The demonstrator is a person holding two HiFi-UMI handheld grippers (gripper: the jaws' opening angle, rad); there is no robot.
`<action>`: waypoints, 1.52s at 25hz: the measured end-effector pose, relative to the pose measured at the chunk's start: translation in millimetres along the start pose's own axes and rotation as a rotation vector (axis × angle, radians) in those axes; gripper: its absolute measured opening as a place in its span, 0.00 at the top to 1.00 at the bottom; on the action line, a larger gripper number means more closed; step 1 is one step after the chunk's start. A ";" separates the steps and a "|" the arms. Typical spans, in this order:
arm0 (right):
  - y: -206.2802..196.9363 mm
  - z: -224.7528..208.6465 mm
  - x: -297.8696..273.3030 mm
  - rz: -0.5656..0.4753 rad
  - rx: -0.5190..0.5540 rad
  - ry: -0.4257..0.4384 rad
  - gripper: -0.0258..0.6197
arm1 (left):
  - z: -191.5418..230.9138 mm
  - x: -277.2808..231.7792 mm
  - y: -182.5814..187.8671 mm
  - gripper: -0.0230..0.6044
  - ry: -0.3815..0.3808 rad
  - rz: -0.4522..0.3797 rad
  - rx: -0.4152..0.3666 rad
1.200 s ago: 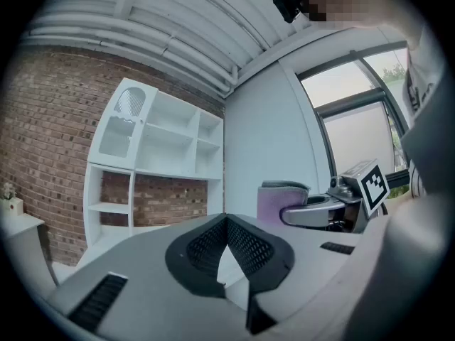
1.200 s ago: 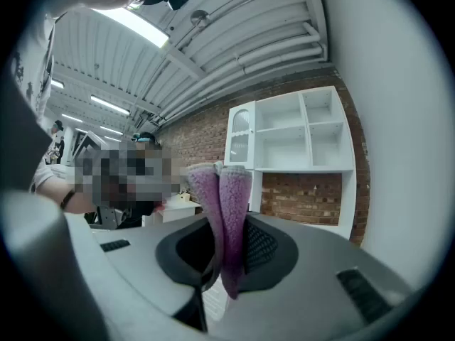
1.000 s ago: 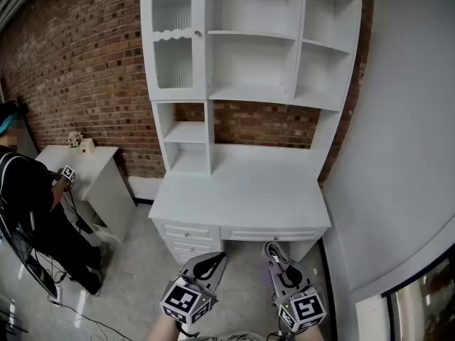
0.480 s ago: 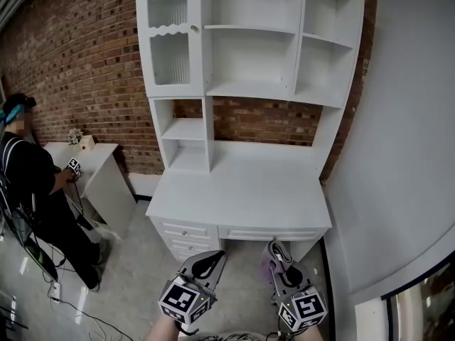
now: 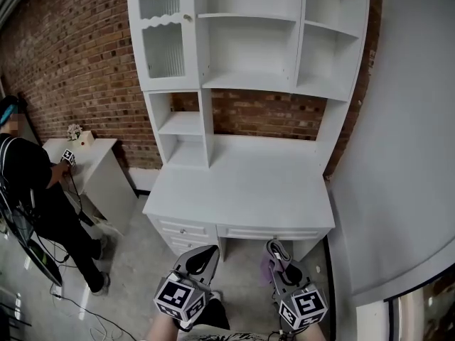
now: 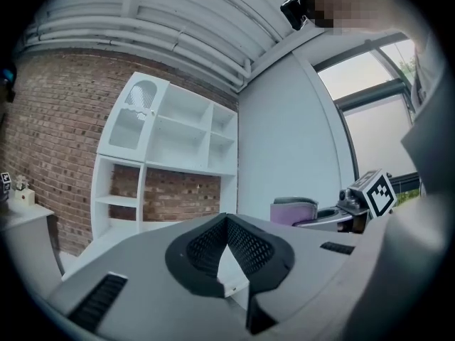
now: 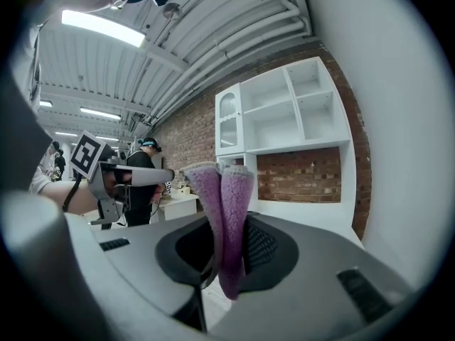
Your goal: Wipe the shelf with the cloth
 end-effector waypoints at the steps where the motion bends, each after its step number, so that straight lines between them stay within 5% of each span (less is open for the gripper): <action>1: 0.8 -4.0 -5.7 -0.002 -0.002 -0.001 0.85 | 6.4 -5.6 -0.1 0.94 0.009 -0.011 0.002; 9: 17.7 -46.5 -96.8 -0.022 -0.010 -0.059 0.85 | 79.4 -82.0 -11.6 0.94 -0.030 -0.044 -0.006; 24: 116.0 -122.7 -344.4 -0.068 0.006 -0.139 0.85 | 297.5 -255.3 14.1 0.94 -0.100 -0.055 0.005; 38: 190.5 -169.1 -445.9 -0.117 0.100 0.016 0.85 | 347.8 -345.0 41.9 0.94 -0.017 -0.042 -0.089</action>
Point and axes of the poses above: the fingertips, and each gripper's own axes: x backward along the fingers, z to its left, y out of its top, the point moved 1 cm from there along x, backward along the fingers, and after that the axes turned 8 degrees about -x, right-handed, at the moved point
